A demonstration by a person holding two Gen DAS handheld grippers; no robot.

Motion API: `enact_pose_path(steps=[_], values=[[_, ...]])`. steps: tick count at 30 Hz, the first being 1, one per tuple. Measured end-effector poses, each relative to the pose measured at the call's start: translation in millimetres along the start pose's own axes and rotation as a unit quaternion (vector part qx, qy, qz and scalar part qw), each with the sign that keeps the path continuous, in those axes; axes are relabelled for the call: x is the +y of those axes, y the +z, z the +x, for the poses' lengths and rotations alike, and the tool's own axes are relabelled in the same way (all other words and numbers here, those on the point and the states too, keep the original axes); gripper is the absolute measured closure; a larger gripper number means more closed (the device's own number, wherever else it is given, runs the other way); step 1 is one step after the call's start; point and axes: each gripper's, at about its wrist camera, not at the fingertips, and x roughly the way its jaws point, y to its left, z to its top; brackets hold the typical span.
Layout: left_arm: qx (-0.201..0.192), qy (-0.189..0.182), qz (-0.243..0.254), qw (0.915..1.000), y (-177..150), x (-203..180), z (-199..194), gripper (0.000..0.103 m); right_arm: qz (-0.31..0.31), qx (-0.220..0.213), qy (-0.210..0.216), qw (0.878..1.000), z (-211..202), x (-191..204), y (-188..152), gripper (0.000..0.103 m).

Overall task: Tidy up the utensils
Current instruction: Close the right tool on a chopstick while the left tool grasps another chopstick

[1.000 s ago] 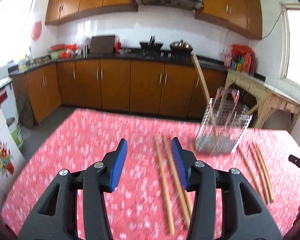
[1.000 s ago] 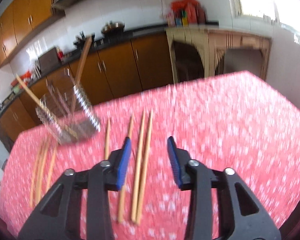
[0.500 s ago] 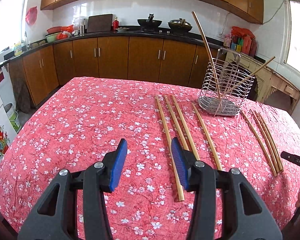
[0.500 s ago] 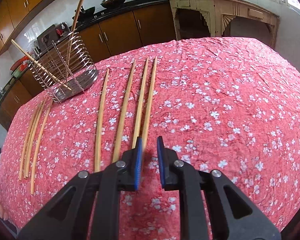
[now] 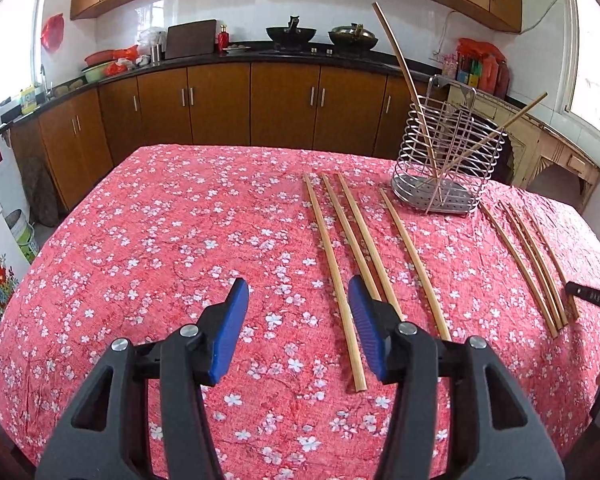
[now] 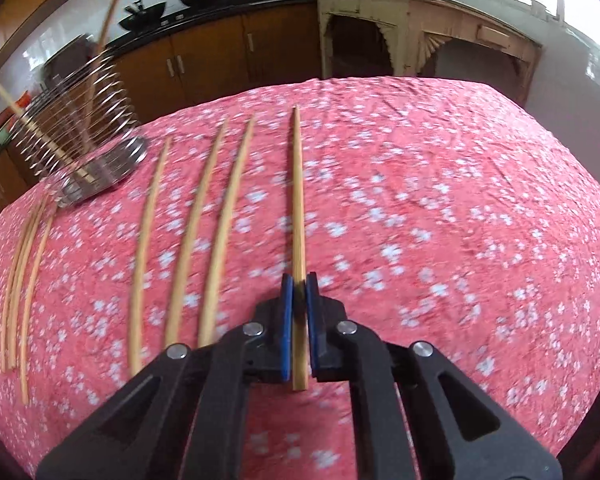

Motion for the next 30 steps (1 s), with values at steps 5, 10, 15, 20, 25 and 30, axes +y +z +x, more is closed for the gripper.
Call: enact_pose_path(steps=[5,10,15,20,25,30], values=[[0.020,-0.016,-0.003,0.9997,-5,-2,6,0.050,0.024,-0.006,-0.030,0.999,11,-25,14,0.095],[0.040,-0.030,0.005,0.9987,-12,-9,8,0.051,0.027,-0.002,-0.025,0.999,9,-32,10,0.095],[0.072,-0.029,0.028,0.9966,-19,-25,19,0.065,0.027,-0.003,-0.027,0.999,9,-30,10,0.095],[0.104,0.000,0.052,0.9932,-16,-33,42,0.092,0.024,-0.002,-0.032,0.999,13,-30,15,0.095],[0.114,0.024,0.056,0.9916,8,-19,65,0.096,0.036,-0.003,-0.041,0.999,21,-41,28,0.095],[0.100,0.035,0.042,0.9935,23,0,81,0.096,0.043,-0.009,-0.046,0.998,25,-48,32,0.095]])
